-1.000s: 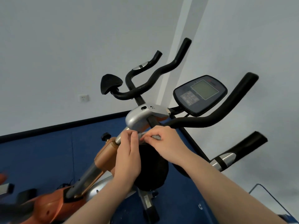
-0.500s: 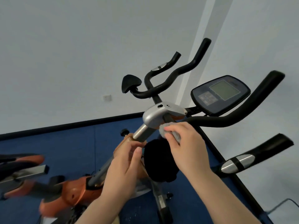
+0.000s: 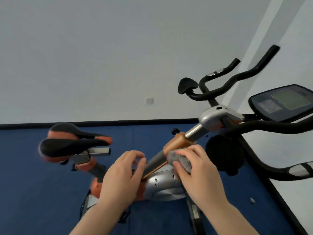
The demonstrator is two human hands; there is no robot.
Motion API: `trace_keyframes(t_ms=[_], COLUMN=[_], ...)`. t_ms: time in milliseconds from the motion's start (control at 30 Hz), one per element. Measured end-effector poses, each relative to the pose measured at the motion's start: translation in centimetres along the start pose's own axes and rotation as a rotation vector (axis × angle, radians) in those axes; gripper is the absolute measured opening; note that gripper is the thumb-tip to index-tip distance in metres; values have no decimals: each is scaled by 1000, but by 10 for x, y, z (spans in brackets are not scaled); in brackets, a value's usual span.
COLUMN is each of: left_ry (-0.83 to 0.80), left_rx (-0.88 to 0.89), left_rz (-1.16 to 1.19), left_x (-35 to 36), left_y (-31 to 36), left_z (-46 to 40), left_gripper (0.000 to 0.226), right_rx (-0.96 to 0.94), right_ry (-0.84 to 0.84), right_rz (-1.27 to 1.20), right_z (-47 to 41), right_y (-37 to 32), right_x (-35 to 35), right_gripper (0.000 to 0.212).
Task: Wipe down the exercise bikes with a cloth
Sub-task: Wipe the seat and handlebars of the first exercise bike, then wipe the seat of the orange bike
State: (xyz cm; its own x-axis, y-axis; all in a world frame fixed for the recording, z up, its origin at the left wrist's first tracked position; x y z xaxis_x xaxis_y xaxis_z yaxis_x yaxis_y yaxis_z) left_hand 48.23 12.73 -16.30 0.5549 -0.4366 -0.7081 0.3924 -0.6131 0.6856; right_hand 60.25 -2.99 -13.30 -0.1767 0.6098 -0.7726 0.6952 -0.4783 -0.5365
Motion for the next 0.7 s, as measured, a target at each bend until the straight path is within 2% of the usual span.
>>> trace_keyframes(t_ms=[167, 433, 700], left_ry=[68, 217, 330], left_rx=[-96, -294, -457], left_rz=[-115, -256, -248], left_x=[-79, -220, -296], left_y=[-82, -211, -284], left_z=[51, 161, 197], left_gripper=[15, 18, 16], right_rx=[-94, -207, -255], right_ry=[-72, -250, -333], right_rz=[19, -112, -84], right_z=[25, 85, 92], right_y=[-92, -244, -318], right_x=[64, 170, 222], right_gripper=[22, 19, 17])
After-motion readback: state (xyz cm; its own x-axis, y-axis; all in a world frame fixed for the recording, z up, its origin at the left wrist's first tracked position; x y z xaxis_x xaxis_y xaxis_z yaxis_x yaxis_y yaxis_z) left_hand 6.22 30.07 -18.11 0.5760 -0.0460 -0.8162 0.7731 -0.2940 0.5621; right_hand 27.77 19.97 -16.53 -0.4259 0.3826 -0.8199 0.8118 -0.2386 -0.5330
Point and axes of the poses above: each hand's wrist, its own z-axis away from the middle knuckle, its own x-axis out of the palm, y = z × x, the point moved 6 cm from there along -z, towards the middle knuckle
